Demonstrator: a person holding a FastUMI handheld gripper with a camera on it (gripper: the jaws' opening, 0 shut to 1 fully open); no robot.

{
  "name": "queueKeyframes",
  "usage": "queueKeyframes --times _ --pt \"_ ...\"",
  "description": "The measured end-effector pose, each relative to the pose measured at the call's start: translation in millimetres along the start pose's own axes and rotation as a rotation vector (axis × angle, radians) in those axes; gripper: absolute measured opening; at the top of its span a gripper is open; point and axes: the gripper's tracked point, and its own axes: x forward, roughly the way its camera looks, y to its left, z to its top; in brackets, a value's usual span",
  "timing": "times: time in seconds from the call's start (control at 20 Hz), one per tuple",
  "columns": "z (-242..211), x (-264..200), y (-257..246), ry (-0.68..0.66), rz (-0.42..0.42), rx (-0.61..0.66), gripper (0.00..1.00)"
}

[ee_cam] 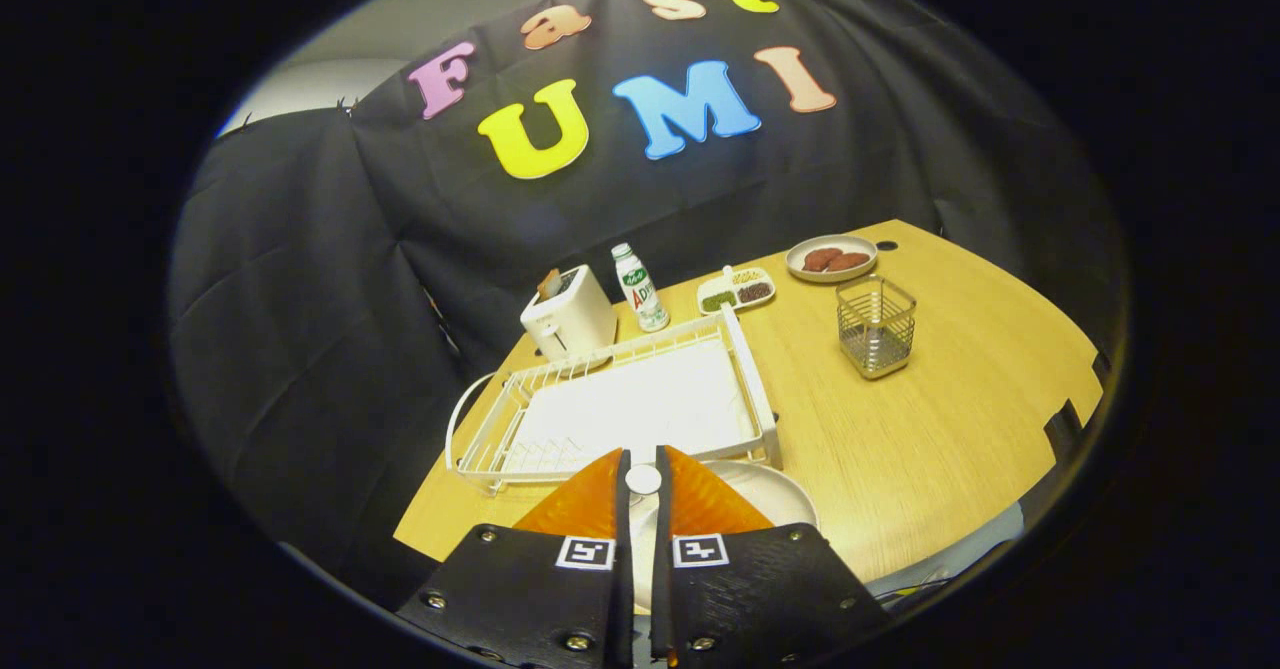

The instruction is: Take the plate from the dish rack, then take the spoon from the basket and place it into the plate.

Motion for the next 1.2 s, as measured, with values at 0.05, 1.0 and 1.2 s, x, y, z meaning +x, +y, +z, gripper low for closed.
queueKeyframes --times 0.05,1.0,1.2 --pt "-7.9 1.9 1.0 0.019 0.003 -0.005 0.07" --pt "-9.6 16.8 -16.0 0.037 0.005 -0.044 0.23" --pt "2.9 14.4 -15.6 0.003 0.007 -0.061 0.26"
